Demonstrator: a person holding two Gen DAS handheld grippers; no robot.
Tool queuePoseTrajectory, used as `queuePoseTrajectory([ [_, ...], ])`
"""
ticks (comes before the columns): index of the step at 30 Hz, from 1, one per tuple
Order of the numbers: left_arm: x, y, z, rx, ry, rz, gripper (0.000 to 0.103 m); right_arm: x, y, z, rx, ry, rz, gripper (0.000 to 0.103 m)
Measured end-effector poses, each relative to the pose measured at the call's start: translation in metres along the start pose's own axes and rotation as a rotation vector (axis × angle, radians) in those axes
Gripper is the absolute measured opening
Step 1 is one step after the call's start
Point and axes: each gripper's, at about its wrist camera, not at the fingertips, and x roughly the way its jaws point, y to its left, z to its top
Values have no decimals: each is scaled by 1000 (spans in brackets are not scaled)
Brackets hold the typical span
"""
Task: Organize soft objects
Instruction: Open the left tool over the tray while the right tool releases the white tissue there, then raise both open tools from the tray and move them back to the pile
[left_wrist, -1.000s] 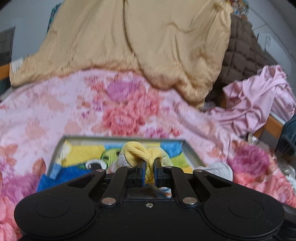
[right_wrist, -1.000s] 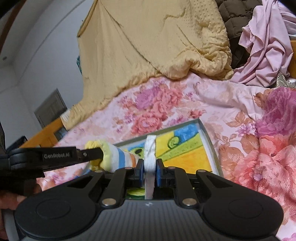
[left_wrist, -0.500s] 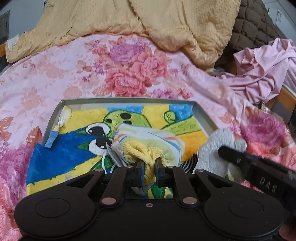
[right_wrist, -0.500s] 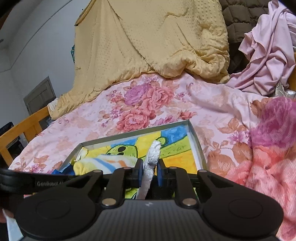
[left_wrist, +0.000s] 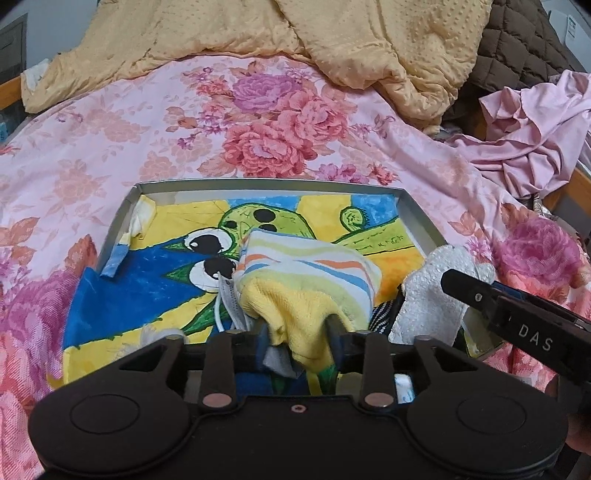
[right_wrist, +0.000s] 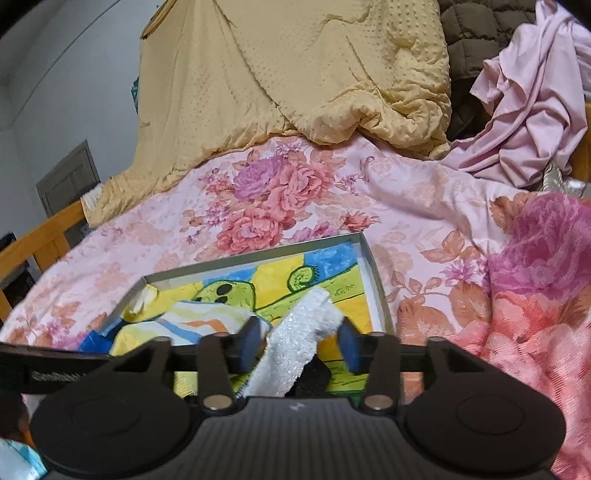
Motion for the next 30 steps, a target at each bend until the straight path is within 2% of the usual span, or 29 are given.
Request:
queuePoseTrajectory([
  [4,-10,0,-2,-1,-23,34,62,-7,4,-2,-46,-5,-25,72],
  [7,-23,-1,-5,-3,-55,59,73,-17,8,-2,-67,-21,-38,80],
  [13,-55,1,-12,-3,-125,82,86,-46,20,-1,-93,-56,-41,89],
  [17,-79,3,-18,-4,-170,95,90,-70,28,-2,-104,-87,-42,95],
  [19,-93,6,-22,-7,-195,104,98,-84,31,-2,-102,-107,-45,97],
  [25,-135,13,-35,-30,-276,111,102,-128,42,-9,-67,-183,-44,102],
  [30,-169,18,-53,-21,-349,72,102,-164,57,-19,-69,-244,-22,103],
])
